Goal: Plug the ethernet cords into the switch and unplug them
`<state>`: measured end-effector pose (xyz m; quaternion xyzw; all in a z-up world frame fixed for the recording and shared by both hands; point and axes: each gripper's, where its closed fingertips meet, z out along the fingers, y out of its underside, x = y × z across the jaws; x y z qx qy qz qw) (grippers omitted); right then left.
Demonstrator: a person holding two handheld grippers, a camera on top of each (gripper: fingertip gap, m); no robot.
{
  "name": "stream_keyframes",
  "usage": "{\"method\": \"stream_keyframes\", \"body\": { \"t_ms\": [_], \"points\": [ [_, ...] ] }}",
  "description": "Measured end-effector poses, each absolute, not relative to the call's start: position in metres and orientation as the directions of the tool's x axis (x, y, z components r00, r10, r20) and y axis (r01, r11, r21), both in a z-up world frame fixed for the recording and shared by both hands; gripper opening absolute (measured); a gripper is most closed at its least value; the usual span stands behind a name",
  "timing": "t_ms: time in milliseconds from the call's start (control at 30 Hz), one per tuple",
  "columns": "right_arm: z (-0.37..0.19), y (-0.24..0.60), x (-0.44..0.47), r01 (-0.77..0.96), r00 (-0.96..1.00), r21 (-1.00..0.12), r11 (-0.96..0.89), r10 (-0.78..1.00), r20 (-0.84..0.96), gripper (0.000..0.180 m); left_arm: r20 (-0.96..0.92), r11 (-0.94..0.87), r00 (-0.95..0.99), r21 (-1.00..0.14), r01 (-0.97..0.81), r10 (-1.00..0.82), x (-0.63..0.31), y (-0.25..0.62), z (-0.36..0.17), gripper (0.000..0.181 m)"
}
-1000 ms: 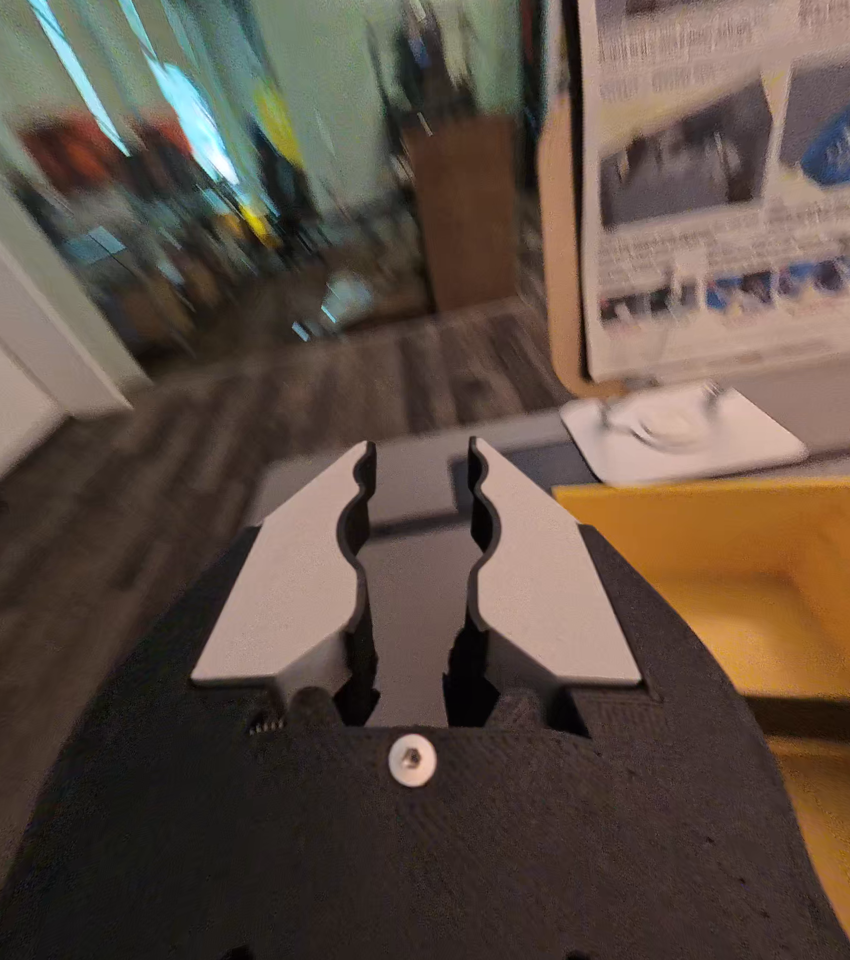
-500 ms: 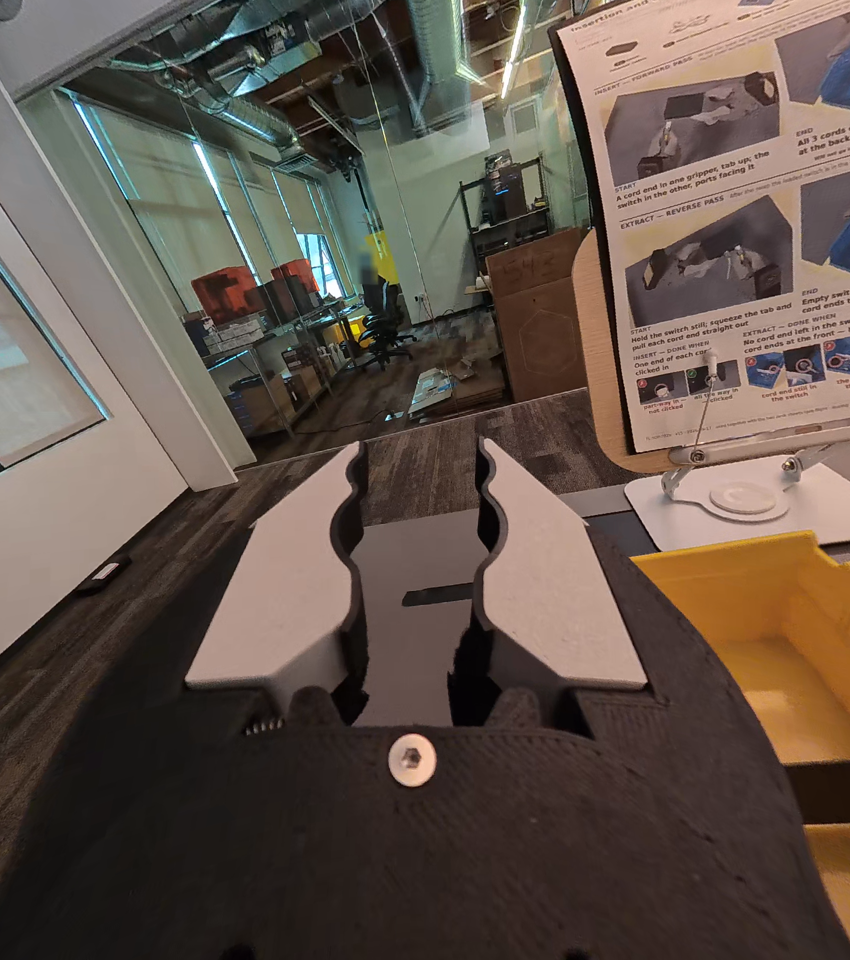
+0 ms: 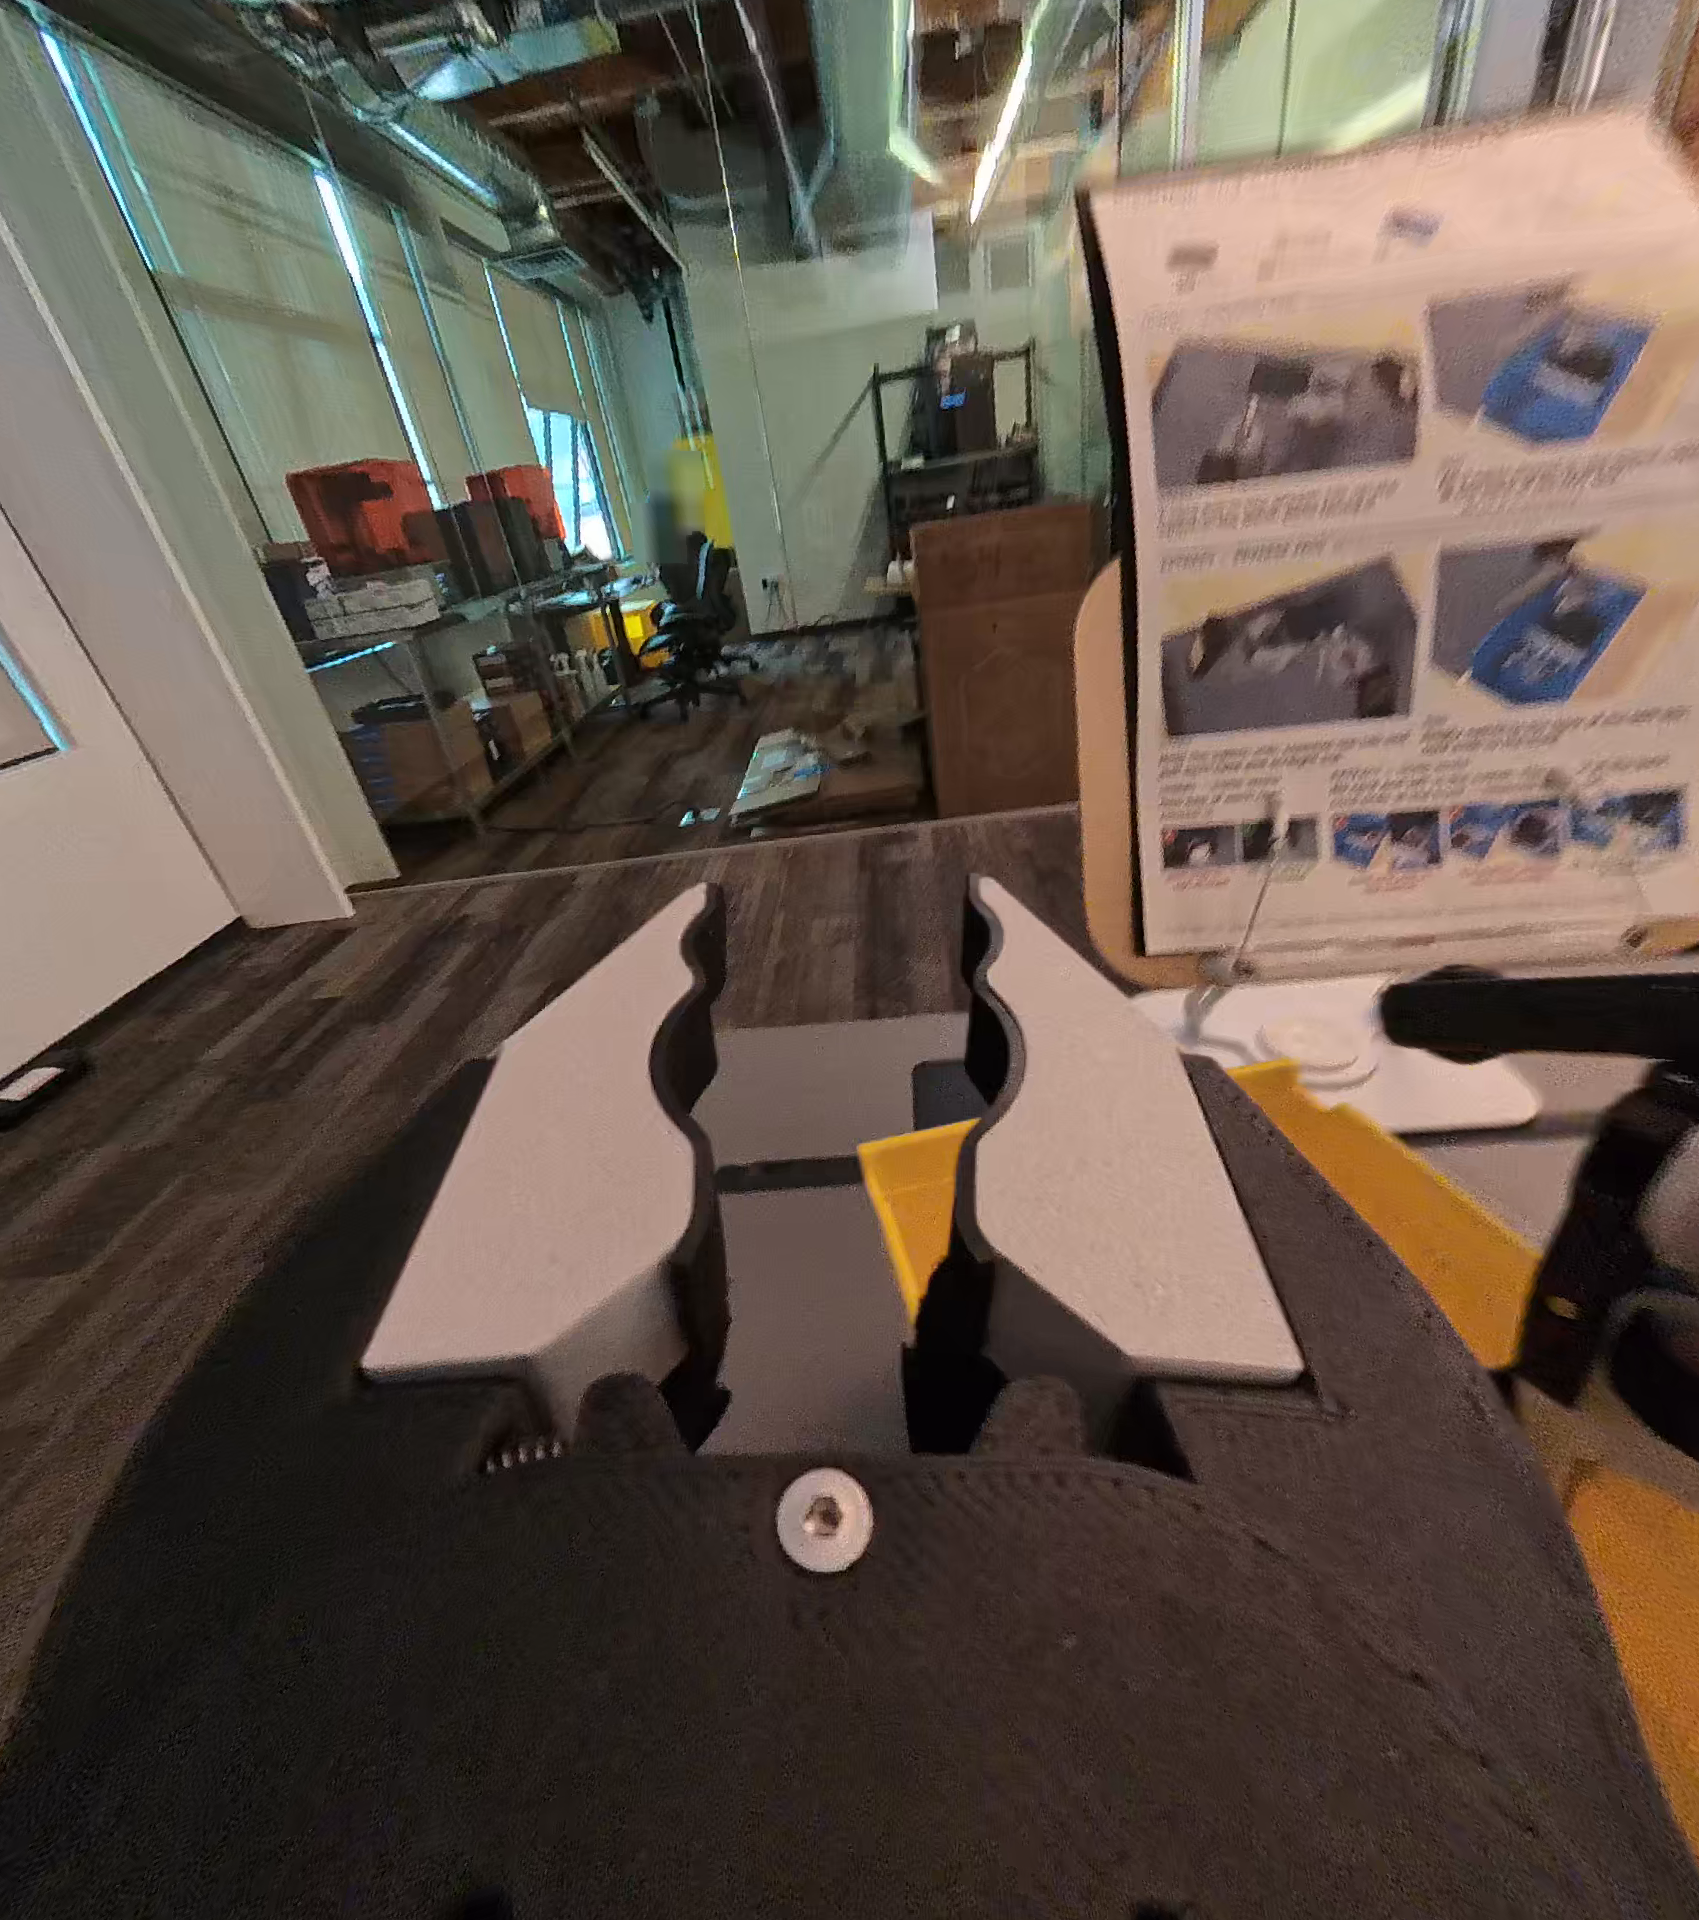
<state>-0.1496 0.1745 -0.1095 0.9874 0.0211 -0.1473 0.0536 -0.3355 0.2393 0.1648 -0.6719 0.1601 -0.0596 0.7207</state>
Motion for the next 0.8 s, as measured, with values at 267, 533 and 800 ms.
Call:
{"method": "stream_keyframes", "body": {
  "t_ms": [267,533,800],
  "points": [
    [0.029,0.193,-0.129,0.105,0.94,-0.033,-0.994,0.11,-0.322,0.003,0.143,0.25,0.829,-0.914,0.321,-0.541,-0.36,0.149,0.24,0.058],
    [0.154,0.147,0.038,-0.147,0.955,-0.197,-0.969,-0.088,-0.283,0.003,0.305,-0.151,0.546,-0.939,0.309,-0.78,-0.293,0.165,0.198,0.085],
    [0.151,0.016,0.241,-0.533,0.837,-0.236,-0.812,-0.466,-0.286,0.002,0.38,-0.453,0.34,-0.876,-0.164,-0.86,-0.133,0.161,0.082,0.084]
  ]
}}
